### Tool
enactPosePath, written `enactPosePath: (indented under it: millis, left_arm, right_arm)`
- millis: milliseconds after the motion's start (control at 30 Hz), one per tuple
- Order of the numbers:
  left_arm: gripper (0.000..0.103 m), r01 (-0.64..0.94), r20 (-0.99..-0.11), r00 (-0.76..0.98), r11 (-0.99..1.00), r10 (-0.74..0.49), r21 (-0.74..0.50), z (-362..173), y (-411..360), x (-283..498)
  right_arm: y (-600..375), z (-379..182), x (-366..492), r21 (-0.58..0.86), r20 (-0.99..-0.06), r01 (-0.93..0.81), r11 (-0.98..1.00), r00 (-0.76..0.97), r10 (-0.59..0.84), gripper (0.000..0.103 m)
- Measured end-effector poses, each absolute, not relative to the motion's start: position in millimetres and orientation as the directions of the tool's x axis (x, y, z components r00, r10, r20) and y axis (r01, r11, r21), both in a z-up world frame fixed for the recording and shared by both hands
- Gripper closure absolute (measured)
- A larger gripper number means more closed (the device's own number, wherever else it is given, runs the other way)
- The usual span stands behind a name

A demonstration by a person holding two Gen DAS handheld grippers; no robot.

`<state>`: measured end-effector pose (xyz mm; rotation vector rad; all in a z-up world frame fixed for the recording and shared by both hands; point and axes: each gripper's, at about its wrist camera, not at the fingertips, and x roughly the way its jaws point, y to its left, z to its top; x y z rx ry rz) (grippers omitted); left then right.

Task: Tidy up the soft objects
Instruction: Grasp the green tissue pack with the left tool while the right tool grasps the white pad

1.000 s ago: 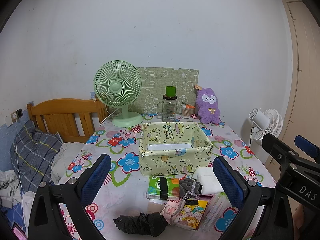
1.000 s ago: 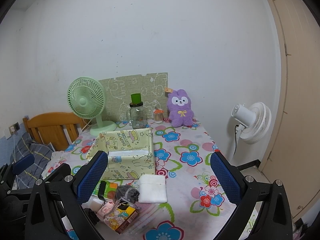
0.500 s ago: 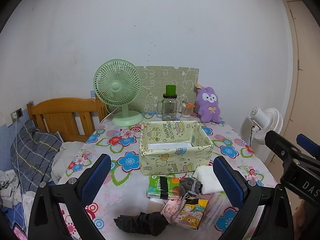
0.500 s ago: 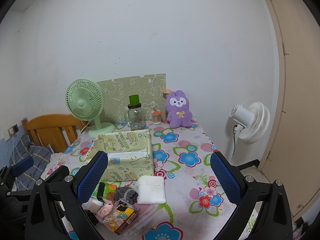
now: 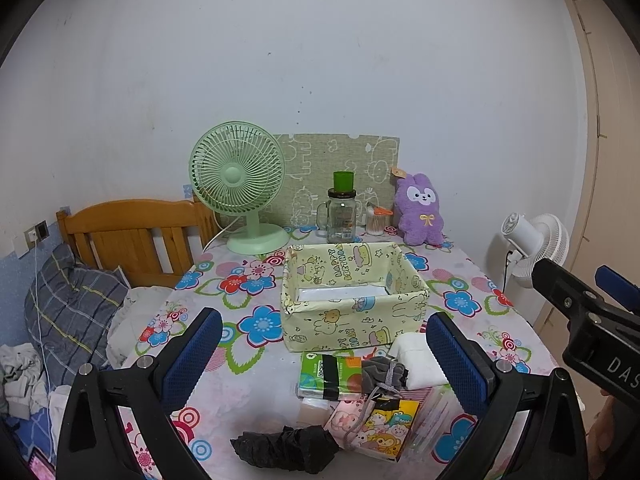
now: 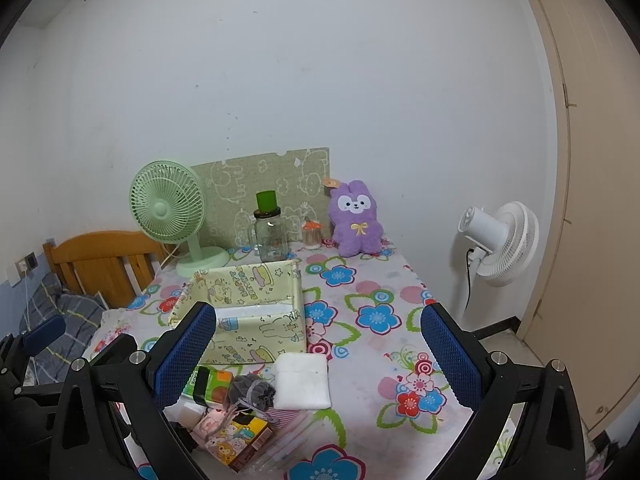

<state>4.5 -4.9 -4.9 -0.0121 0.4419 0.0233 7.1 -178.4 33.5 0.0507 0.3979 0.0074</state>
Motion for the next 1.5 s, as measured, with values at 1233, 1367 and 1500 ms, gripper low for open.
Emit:
enactPosePath:
  millis: [1233, 1367, 1500]
  left_arm:
    - [0.010, -0.013, -0.661, 0.750, 1.000, 0.025, 0.023, -101.6, -2.3, 92.4]
    - [0.010, -0.011, -0.681, 0.732, 1.000, 0.023, 0.022, -111.4, -1.0, 99.1]
    - [0.010, -0.003, -0.699, 0.715, 1.000, 0.014, 0.017, -118.6, -2.0, 104.0]
  right_arm:
    - [-149.7, -63.5, 104.2, 0.032, -0.611, -0.043, 0.999, 0.790, 0.053, 0.004]
    - [-146.5, -74.1, 112.6, 0.029, -0.636, -0.050, 0.998, 0.769, 0.057, 0.004]
    - [-144.6, -83.8, 120.0, 0.030, -0.661, -0.050, 0.998, 0.748, 0.057, 0.005]
